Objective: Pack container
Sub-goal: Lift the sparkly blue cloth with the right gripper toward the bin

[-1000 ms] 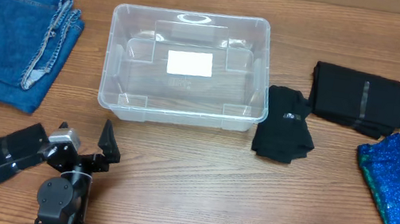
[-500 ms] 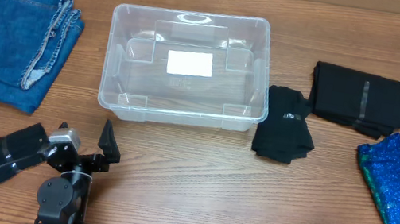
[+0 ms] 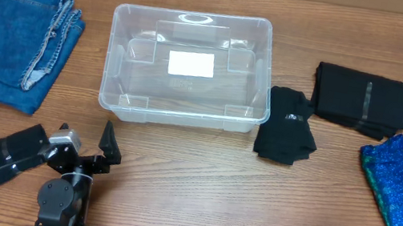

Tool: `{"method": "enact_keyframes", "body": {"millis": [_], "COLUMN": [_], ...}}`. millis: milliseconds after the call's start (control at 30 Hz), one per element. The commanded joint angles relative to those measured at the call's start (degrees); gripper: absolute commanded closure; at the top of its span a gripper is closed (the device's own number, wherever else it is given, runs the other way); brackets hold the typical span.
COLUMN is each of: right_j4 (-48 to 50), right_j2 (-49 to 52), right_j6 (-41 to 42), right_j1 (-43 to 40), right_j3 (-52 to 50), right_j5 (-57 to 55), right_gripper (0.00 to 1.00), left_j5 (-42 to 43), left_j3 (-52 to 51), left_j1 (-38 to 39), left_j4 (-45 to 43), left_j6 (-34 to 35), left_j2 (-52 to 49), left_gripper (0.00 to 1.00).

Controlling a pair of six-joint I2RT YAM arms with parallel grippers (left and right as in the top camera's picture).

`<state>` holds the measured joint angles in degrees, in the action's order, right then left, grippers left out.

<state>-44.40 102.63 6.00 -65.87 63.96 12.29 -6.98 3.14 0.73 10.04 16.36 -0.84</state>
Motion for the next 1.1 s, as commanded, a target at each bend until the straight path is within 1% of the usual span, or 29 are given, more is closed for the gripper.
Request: {"method": "enact_keyframes", "body": {"millis": [0,33,67,100,133,167,267,367,433,533,733,967,1067], "right_j4": [2.0,2.5,2.6,2.8,2.8,2.7,2.6,0.9,-1.3,-6.1,-13.0,-16.5,-17.7], "right_j2": [0.3,0.3,0.3,0.3,0.3,0.3,0.3,0.2,-0.2,-2.3,-8.3,-14.1,-16.5], "right_j6": [1.3,1.3,1.3,1.4,1.4,1.5,1.7,6.1,7.6,9.1,9.0,9.1,9.1], "right_j1": [0.3,0.3,0.3,0.3,0.3,0.3,0.3,0.3,0.4,2.0,8.9,20.0,23.3], "right_j3": [-3.3,-3.7,-3.8,-3.8,-3.8,-3.8,-3.6,-1.6,1.9,7.8,19.5,30.0,35.0], "right_j5": [0.8,0.9,0.9,0.9,0.9,0.9,2.9,7.0,14.3,17.8,17.8,17.9,20.9], "right_gripper": [0.48,0.53,0.64,0.81,0.93,0.96,0.96,0.96,0.96,0.96,0.96,0.96,0.96], "left_j5": [-0.9,-0.9,-0.9,-0.9,-0.9,-0.9,-0.9,-0.9,-0.9,-0.9,-0.9,-0.9,-0.9], "left_j3": [-0.2,-0.2,-0.2,-0.2,-0.2,-0.2,-0.2,-0.2,-0.2,-0.2,-0.2,-0.2,-0.2], "left_j1": [-0.3,-0.3,-0.3,-0.3,-0.3,-0.3,-0.3,-0.3,-0.3,-0.3,-0.3,-0.3,-0.3], "left_j4": [-0.2,-0.2,-0.2,-0.2,-0.2,-0.2,-0.2,-0.2,-0.2,-0.2,-0.2,-0.2,-0.2], "left_j6": [-0.7,-0.7,-0.7,-0.7,-0.7,-0.7,-0.7,-0.7,-0.7,-0.7,-0.7,-0.7,-0.7], "left_j2": [0.6,0.6,0.6,0.6,0.6,0.6,0.6,0.6,0.6,0.6,0.6,0.6,0.6], "left_gripper": [0.0,0.0,0.0,0.0,0.0,0.0,0.0,0.0,0.0,0.0,0.0,0.0,0.0]}}
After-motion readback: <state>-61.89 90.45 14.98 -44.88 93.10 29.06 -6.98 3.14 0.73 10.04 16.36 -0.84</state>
